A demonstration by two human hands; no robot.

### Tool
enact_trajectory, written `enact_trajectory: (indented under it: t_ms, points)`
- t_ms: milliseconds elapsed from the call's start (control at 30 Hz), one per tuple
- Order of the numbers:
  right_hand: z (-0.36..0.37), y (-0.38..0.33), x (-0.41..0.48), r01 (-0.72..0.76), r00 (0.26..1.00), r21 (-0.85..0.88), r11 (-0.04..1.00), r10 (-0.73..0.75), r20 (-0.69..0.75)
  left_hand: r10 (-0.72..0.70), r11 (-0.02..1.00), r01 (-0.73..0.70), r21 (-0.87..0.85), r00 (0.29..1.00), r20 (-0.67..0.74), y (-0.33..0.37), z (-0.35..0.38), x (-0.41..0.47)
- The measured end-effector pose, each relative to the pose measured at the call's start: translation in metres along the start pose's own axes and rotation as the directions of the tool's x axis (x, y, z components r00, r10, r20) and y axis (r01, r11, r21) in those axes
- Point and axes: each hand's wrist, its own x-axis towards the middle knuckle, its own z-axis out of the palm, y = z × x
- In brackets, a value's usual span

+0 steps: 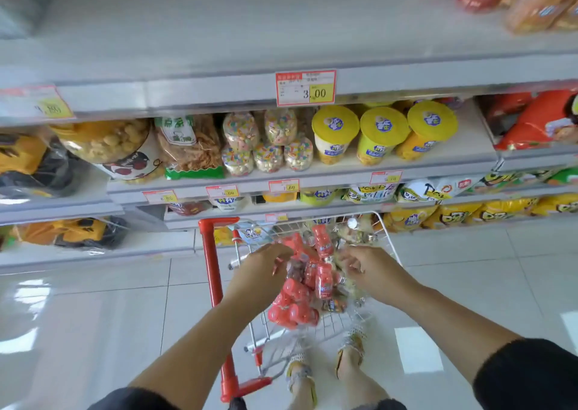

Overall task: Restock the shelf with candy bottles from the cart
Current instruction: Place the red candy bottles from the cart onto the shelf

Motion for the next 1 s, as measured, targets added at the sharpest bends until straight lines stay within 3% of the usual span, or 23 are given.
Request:
enact_trajectory:
  t_ms: [133, 300, 467, 600, 767, 900, 1000]
  points:
    - [0.052, 0.029, 0.018, -0.117, 0.977, -0.027, 0.993, 0.120, 0.177, -0.066, 0.991, 0.045, 0.126, 0.984, 0.167, -0.037, 0.040, 0.003]
    - [0.118, 0.074, 0.054, -0.273, 0.936, 0.058, 0.960, 0.251, 0.248, -0.168, 0.933, 0.055, 0.355, 0.940, 0.298, -0.079, 0.103, 0.029]
    - [0.168, 0.101, 0.080, -0.332, 0.908, 0.129, 0.934, 0.279, 0.312, -0.261, 0.875, 0.104, 0.472, 0.923, 0.281, -0.114, 0.157, 0.056]
    - [0.193, 0.103, 0.087, -0.344, 0.894, 0.076, 0.936, 0.302, 0.330, -0.251, 0.842, 0.078, 0.534, 0.933, 0.259, -0.133, 0.179, 0.067]
    - [0.191, 0.098, 0.081, -0.300, 0.926, 0.136, 0.944, 0.255, 0.278, -0.176, 0.881, 0.041, 0.471, 0.953, 0.246, -0.133, 0.177, 0.070]
    - [0.160, 0.078, 0.055, -0.229, 0.958, 0.236, 0.944, 0.177, 0.225, -0.172, 0.959, 0.119, 0.258, 0.967, 0.190, -0.106, 0.139, 0.049]
    - [0.121, 0.048, 0.027, -0.155, 0.986, 0.328, 0.932, 0.125, 0.112, -0.050, 0.997, 0.043, 0.065, 0.992, 0.113, -0.075, 0.094, 0.030]
